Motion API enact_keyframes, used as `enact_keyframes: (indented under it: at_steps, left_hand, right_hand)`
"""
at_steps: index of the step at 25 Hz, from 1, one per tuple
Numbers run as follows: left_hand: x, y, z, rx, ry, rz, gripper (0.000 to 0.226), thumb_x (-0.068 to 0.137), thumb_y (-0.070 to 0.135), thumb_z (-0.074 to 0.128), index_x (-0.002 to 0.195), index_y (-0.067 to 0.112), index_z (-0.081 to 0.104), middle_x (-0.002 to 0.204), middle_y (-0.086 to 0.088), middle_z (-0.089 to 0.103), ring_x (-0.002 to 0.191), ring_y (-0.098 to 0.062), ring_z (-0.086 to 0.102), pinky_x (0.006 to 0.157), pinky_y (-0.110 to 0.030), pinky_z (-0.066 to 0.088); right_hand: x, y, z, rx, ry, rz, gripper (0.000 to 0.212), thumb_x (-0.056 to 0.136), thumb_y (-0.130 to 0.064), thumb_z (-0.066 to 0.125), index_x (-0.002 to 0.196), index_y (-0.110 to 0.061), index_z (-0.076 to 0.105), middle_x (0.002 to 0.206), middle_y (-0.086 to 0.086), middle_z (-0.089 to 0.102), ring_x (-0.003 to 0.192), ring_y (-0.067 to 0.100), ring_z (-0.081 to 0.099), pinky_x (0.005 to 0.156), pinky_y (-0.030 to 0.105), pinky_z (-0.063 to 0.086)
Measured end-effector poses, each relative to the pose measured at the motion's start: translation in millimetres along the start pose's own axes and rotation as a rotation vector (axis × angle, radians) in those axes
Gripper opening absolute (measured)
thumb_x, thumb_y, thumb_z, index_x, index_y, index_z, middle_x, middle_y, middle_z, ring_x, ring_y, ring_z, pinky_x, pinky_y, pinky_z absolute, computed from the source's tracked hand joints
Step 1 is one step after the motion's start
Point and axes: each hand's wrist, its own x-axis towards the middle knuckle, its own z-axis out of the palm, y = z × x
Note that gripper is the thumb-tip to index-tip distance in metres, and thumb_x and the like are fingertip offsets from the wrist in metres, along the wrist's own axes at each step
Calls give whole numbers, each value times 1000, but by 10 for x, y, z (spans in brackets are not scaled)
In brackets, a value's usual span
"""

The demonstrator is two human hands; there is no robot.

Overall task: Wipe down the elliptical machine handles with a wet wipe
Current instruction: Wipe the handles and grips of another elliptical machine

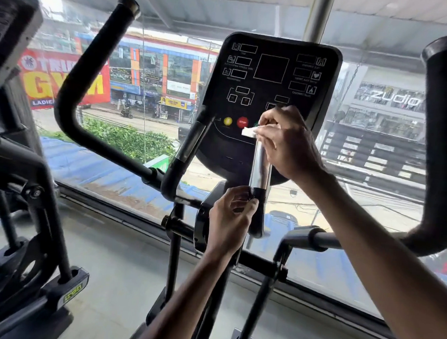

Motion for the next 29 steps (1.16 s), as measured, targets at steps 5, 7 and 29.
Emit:
enact_keyframes:
  at_steps: [5, 7, 29]
  left_hand:
    - [-55, -77, -18, 9, 27, -20, 21, 87, 27, 76, 107, 21, 75, 94, 15, 77, 86, 7, 69, 77, -11, 53]
    - [-75, -127, -45, -1, 15, -27, 21, 87, 27, 76, 107, 21, 76, 95, 15, 77, 87, 6, 70, 80, -15, 55]
    - [-226, -535, -300, -36, 490, 60, 10, 87, 22, 75, 83, 16, 67, 83, 11, 74, 71, -3, 65, 70, -12, 49]
  right_hand:
    - [-322, -273, -23, -29, -177, -73, 10, 85, -24, 75, 80, -17, 79, 105, -1, 59, 102, 26, 45, 89, 36, 45]
    - [-457, -376, -41, -4, -289, -118, 9, 84, -27, 76, 79, -20, 80, 103, -4, 57, 100, 23, 43, 90, 31, 39]
    - [-1218, -910, -19, 563, 122, 841, 6, 93, -23, 63, 95, -26, 69, 95, 3, 71, 87, 16, 69, 73, 22, 54]
